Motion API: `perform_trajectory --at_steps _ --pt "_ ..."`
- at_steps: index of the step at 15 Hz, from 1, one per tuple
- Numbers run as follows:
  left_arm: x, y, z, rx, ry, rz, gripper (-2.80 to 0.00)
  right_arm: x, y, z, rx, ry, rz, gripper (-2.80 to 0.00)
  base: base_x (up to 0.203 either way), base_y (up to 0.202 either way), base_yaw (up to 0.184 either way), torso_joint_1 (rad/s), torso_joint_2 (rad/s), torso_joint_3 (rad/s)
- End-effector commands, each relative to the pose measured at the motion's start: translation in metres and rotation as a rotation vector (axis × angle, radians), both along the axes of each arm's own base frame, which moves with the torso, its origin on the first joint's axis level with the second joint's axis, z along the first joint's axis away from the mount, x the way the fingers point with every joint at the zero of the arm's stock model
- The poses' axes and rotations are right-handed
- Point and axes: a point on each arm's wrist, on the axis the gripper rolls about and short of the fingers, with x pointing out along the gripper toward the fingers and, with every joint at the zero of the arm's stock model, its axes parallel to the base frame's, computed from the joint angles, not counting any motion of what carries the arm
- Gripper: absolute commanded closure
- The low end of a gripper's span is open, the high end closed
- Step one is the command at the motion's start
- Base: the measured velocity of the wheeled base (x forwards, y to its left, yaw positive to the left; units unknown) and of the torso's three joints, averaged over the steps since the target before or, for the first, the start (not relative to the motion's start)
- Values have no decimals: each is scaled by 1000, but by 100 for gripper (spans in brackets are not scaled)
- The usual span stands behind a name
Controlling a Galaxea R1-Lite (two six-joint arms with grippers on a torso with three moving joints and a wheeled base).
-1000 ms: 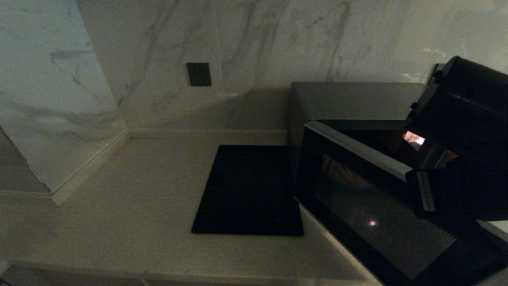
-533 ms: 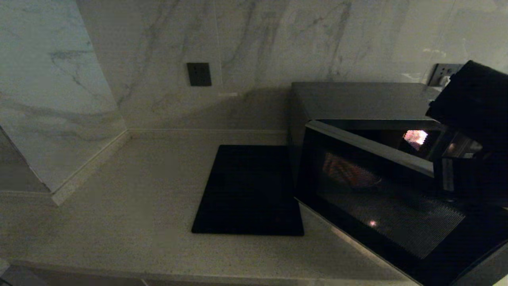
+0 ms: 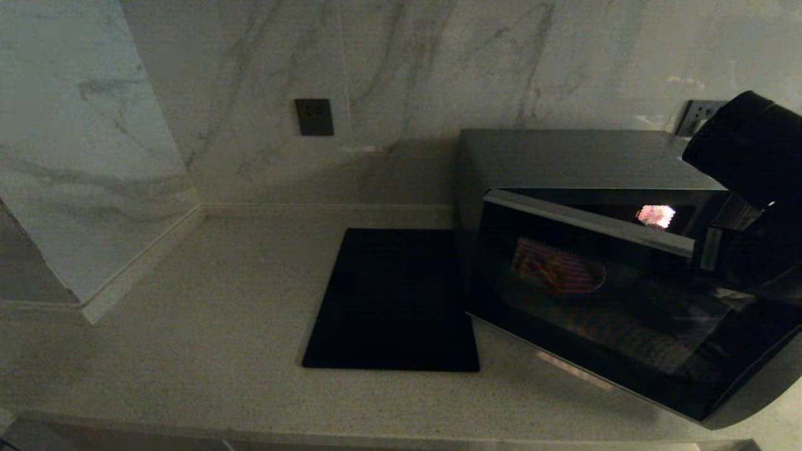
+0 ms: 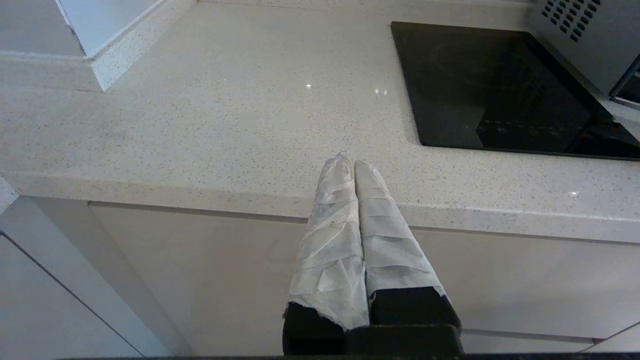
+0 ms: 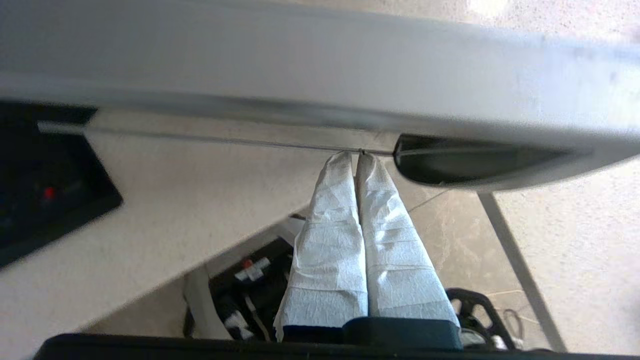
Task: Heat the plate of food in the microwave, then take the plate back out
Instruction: Close the microwave oven
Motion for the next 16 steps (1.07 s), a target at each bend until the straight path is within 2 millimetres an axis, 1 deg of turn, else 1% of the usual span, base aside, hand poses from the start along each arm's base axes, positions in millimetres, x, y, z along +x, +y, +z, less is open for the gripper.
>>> perform_trajectory --at_steps 1,7,14,16 --pt "0 0 0 -1 0 1 0 13 -4 -6 -6 3 -34 0 0 0 0 0 0 0" --pt "0 0 0 -1 1 1 0 42 -12 -9 29 -101 -89 0 0 0 0 0 0 0" --pt "0 0 0 -1 0 1 0 59 -12 -3 81 -244 -108 0 0 0 0 0 0 0" --pt "0 0 0 -1 0 1 0 62 -11 -4 85 -248 -109 0 0 0 0 0 0 0"
